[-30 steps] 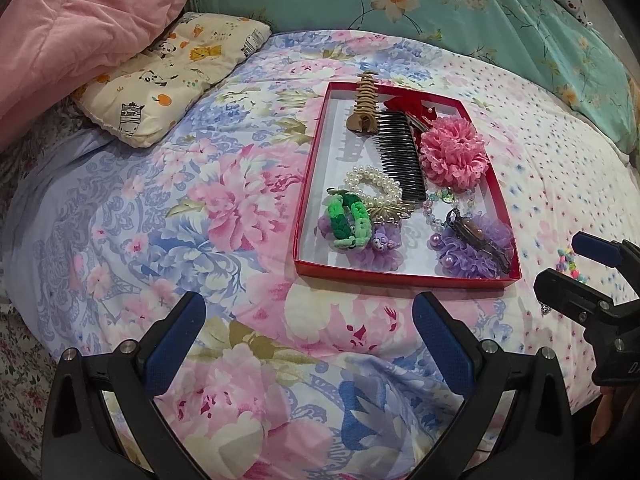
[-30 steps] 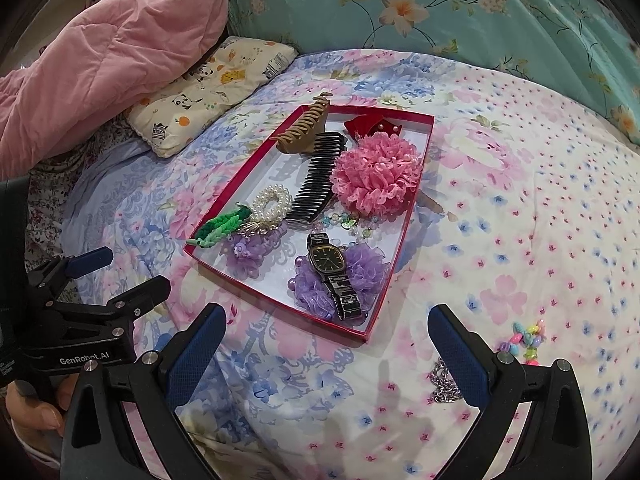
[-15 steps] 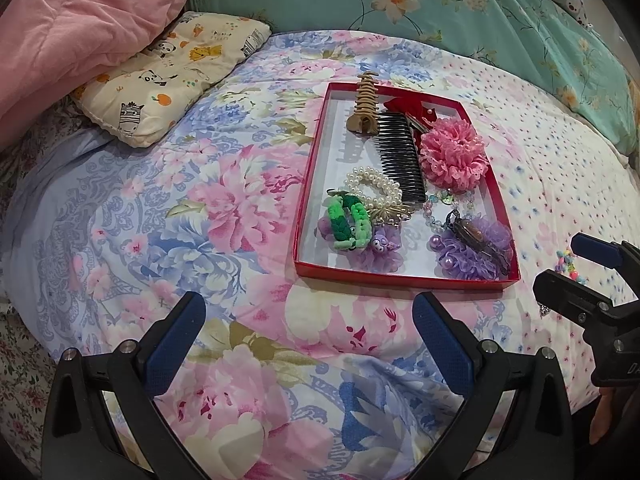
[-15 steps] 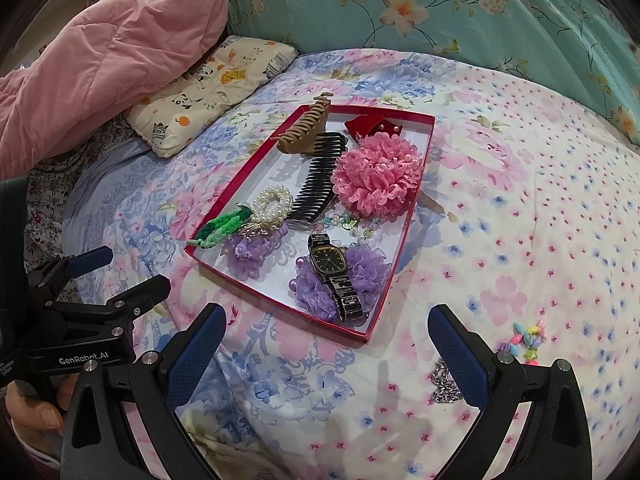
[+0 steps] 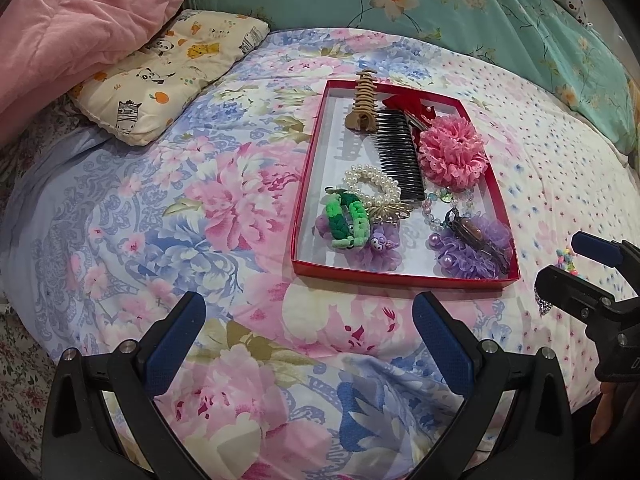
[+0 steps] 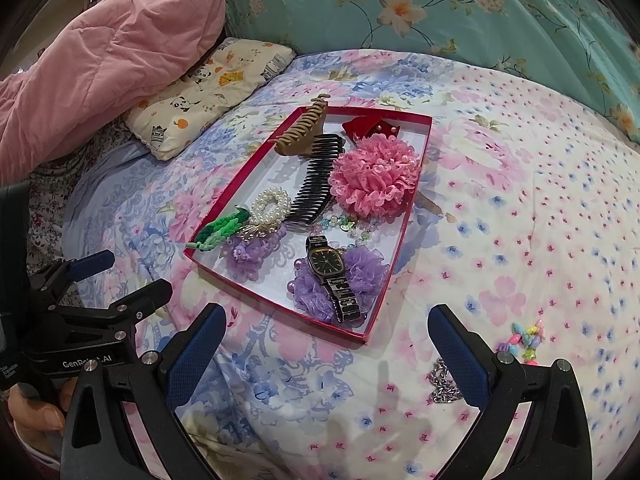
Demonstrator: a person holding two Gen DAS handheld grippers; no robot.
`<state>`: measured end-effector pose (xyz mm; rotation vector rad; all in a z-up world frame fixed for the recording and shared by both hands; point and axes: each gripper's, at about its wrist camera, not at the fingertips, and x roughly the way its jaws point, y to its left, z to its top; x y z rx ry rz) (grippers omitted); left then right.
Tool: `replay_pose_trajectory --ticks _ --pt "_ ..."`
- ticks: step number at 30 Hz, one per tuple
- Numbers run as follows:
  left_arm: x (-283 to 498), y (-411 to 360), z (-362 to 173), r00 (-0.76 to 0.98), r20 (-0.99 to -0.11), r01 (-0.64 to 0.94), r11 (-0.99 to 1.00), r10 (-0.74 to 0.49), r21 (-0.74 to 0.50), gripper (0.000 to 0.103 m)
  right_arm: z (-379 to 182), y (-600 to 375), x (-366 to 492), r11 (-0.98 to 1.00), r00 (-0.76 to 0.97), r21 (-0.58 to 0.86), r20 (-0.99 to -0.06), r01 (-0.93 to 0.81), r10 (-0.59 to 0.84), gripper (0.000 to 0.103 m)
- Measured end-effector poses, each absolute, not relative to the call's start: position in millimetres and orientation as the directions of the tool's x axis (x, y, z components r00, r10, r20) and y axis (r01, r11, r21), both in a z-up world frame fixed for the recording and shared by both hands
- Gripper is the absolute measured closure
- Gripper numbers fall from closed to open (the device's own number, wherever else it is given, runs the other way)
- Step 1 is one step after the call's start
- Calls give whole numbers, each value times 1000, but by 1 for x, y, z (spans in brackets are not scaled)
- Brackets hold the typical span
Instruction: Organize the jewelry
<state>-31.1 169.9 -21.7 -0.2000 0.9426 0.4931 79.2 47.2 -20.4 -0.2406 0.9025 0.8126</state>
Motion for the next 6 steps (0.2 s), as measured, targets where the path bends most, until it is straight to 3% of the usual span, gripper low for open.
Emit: replay_pose_trajectory --ticks 6 --pt "-30 170 -22 490 -815 -484 874 308 40 0 -22 45 82 692 352 151 -773 -706 528 1"
